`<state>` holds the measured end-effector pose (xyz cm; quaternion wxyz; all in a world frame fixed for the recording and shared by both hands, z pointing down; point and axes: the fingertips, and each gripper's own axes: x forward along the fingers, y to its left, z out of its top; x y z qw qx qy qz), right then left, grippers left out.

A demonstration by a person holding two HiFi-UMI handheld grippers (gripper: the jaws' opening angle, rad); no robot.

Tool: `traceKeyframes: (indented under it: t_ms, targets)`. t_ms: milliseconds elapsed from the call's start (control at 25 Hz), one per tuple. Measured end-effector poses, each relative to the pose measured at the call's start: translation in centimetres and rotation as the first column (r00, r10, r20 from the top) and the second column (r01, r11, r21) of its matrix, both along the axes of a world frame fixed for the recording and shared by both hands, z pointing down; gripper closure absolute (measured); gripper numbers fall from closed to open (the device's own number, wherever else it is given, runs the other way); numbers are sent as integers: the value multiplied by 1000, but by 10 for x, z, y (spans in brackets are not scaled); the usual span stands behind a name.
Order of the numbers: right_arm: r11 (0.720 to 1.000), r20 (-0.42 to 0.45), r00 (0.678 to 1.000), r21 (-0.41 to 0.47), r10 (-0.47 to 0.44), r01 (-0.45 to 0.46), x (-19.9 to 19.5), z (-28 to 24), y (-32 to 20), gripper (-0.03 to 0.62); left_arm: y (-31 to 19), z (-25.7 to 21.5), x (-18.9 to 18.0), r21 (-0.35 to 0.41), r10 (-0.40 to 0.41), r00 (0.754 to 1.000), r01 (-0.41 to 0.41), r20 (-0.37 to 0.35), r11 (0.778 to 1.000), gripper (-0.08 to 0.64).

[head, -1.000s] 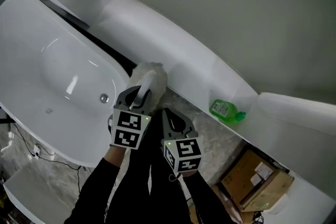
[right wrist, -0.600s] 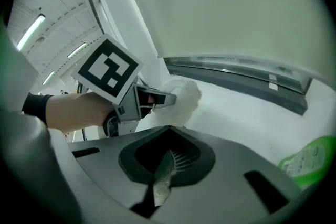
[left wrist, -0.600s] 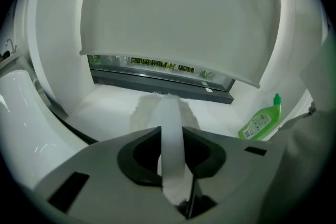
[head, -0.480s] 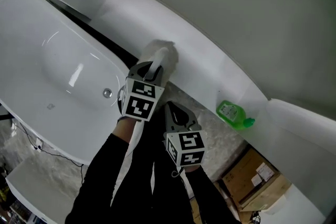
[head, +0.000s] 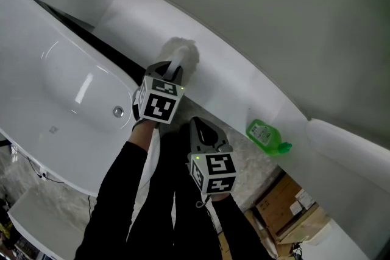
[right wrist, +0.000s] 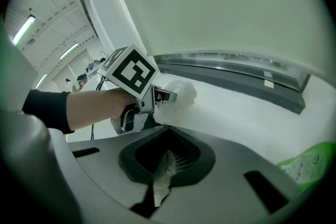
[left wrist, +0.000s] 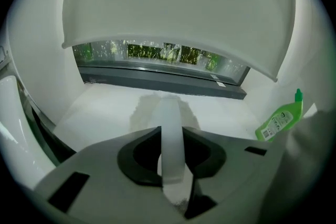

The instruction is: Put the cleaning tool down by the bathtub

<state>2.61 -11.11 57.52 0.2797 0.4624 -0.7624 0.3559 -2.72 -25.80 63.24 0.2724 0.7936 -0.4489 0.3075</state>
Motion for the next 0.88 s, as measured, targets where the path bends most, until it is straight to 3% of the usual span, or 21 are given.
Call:
traceKeyframes:
  t_ms: [600, 880]
  targets:
    - [1000, -6, 1000, -21, 13, -13, 13, 15, -10, 592, -15, 37, 9, -54, 74, 996, -72, 55, 996, 465]
    - [1000, -4, 1000, -22, 8, -8, 13, 16, -13, 592, -16, 43, 12, -38, 83, 994, -80, 73, 996, 465]
